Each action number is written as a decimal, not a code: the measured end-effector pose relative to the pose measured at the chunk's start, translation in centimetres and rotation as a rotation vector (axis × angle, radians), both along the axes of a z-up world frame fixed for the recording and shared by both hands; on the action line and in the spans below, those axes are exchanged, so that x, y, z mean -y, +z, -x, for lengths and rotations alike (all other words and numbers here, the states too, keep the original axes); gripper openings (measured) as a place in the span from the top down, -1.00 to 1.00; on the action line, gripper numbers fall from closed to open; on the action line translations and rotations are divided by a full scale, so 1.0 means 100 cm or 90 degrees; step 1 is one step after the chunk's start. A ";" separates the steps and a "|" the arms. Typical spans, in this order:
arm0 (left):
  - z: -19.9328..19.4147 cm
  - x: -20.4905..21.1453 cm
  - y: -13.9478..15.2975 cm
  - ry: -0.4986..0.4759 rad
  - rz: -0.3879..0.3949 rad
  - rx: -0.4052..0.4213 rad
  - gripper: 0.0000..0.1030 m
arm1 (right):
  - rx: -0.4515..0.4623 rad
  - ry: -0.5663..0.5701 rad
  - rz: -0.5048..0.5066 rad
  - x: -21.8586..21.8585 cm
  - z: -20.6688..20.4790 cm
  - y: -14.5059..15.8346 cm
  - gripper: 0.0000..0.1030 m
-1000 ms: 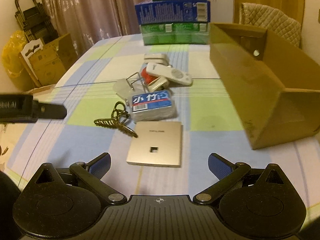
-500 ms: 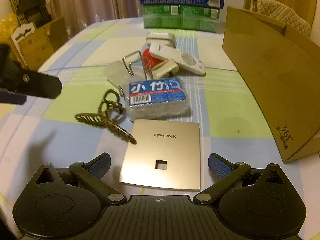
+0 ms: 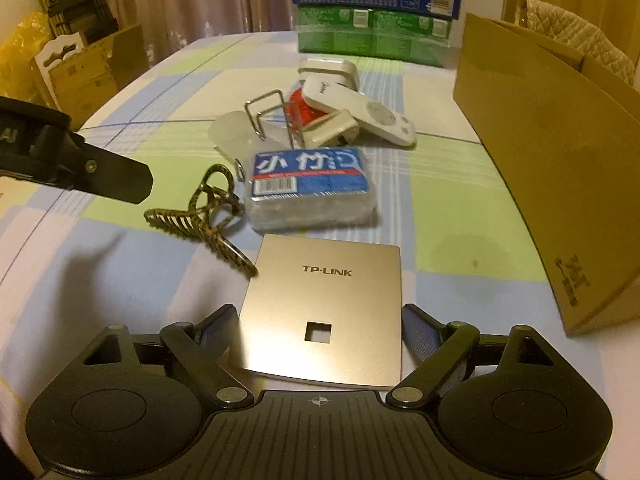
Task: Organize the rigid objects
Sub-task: 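Grasp the gold TP-LINK panel with the right tool while the left tool grasps the braided keychain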
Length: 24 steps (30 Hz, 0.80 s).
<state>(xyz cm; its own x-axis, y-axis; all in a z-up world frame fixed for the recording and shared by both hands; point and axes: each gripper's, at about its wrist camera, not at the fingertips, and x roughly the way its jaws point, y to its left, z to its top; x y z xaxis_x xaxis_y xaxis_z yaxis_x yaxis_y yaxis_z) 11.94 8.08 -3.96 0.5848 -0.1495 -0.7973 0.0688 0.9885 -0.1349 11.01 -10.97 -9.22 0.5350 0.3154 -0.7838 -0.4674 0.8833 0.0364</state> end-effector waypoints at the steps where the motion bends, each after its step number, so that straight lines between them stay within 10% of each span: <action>1: -0.001 0.003 0.000 -0.011 -0.006 0.002 -0.72 | -0.001 0.000 0.001 0.005 0.002 0.002 -0.64; 24: -0.053 0.043 -0.035 -0.130 -0.070 -0.023 0.36 | 0.032 -0.056 -0.002 0.062 0.011 0.017 -0.64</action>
